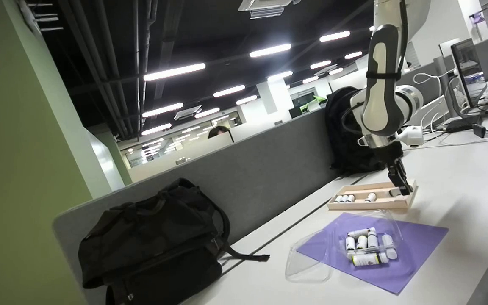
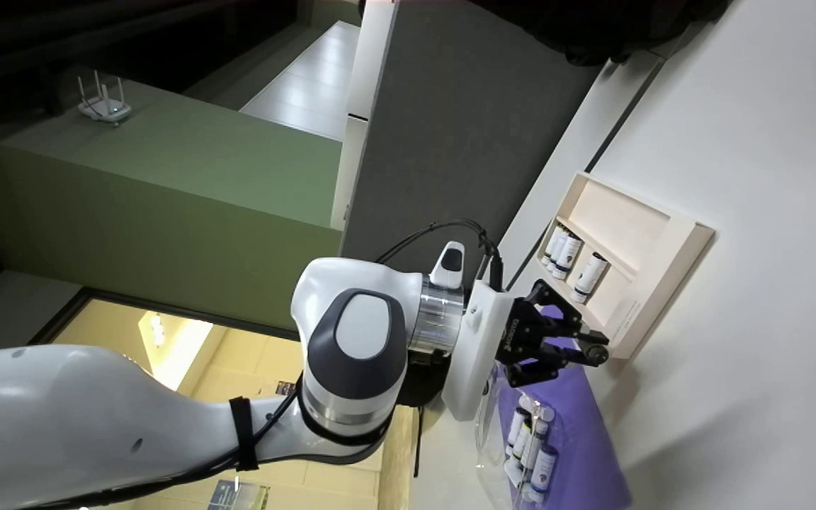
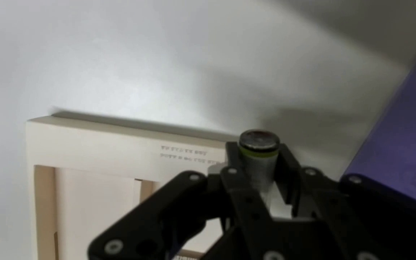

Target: Pick up the bottle from the table and put it in the tray

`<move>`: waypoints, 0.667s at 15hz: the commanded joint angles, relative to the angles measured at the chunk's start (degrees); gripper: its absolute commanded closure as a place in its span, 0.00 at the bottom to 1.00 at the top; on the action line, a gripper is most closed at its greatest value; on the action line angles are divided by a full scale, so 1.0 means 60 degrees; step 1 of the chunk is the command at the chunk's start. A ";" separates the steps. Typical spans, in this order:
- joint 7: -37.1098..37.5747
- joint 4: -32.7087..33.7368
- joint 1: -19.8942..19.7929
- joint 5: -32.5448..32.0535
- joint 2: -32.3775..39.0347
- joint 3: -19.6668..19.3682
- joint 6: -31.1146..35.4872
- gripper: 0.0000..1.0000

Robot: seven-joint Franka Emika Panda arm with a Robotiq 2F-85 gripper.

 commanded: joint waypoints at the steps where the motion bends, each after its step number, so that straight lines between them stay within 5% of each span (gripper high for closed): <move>1: -0.0019 -0.0017 0.0035 0.0027 0.0007 -0.0017 -0.0013 0.63; 5: -0.0018 -0.0023 0.0041 0.0027 0.0026 -0.0015 -0.0007 0.63; 6: -0.0018 -0.0023 0.0041 0.0027 0.0026 -0.0014 -0.0007 0.88; 10: -0.2113 0.0424 -0.0240 -0.0850 -0.0130 0.0076 -0.0740 0.88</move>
